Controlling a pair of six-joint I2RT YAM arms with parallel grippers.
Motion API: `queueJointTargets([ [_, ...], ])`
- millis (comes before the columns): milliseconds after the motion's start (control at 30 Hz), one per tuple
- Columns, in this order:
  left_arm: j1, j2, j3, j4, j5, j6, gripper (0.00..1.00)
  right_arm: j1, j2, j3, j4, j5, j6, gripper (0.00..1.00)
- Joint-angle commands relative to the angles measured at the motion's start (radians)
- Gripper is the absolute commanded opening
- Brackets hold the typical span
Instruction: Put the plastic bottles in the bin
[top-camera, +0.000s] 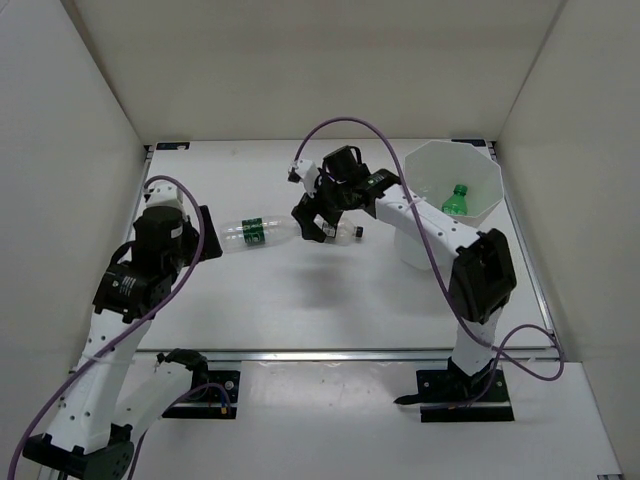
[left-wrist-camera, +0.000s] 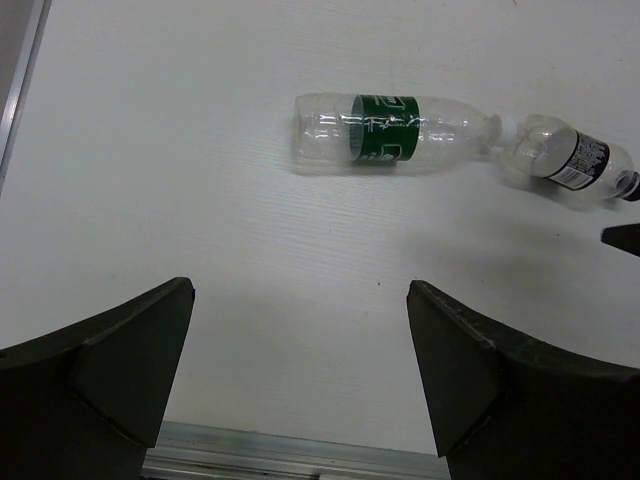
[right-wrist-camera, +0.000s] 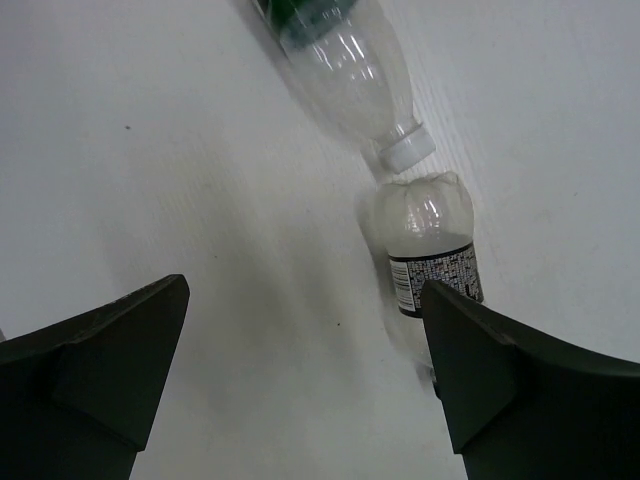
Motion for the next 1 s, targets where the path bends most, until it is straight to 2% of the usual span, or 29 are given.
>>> queueJointTargets([
  [0, -0.005, -0.041, -0.003, -0.052, 0.010, -0.020, 0.99, -0.059, 0.088, 0.032, 0.023, -0.092, 0.031, 0.98],
  [133, -0.013, -0.082, -0.072, -0.012, 0.096, -0.042, 0.99, -0.101, 0.196, 0.081, 0.026, -0.025, 0.037, 0.99],
  [233, -0.017, -0.073, -0.099, -0.037, 0.088, -0.040, 0.98, -0.125, 0.283, 0.113, -0.002, -0.038, 0.002, 0.99],
  [433, 0.001, -0.053, -0.085, -0.028, 0.081, -0.017, 0.99, -0.110, 0.305, -0.005, 0.087, -0.017, -0.017, 0.99],
  [567, 0.004, -0.032, -0.072, -0.019, 0.079, 0.000, 0.99, -0.082, 0.317, -0.030, 0.118, 0.054, -0.021, 0.92],
  [667, 0.002, -0.018, -0.066, -0.019, 0.077, 0.016, 0.98, -0.073, 0.298, -0.050, 0.133, 0.086, -0.006, 0.79],
  [733, 0.005, -0.016, -0.063, -0.022, 0.074, 0.024, 0.99, -0.076, 0.271, -0.071, 0.148, 0.078, 0.015, 0.61],
  [767, 0.010, -0.018, -0.066, -0.010, 0.074, 0.027, 0.99, -0.071, 0.247, -0.083, 0.159, 0.077, 0.016, 0.57],
  [800, 0.007, -0.024, -0.074, -0.005, 0.077, 0.024, 0.99, -0.068, 0.204, -0.106, 0.180, 0.089, 0.014, 0.48],
  [867, 0.006, -0.024, -0.089, 0.026, 0.085, 0.021, 0.99, -0.062, 0.141, -0.154, 0.225, 0.114, 0.009, 0.35],
  [900, 0.012, -0.024, -0.094, 0.040, 0.094, 0.023, 0.99, -0.048, 0.100, -0.174, 0.240, 0.117, 0.009, 0.31],
  [967, 0.012, -0.012, -0.089, 0.047, 0.105, 0.033, 0.99, -0.037, 0.023, -0.185, 0.247, 0.088, 0.017, 0.29],
])
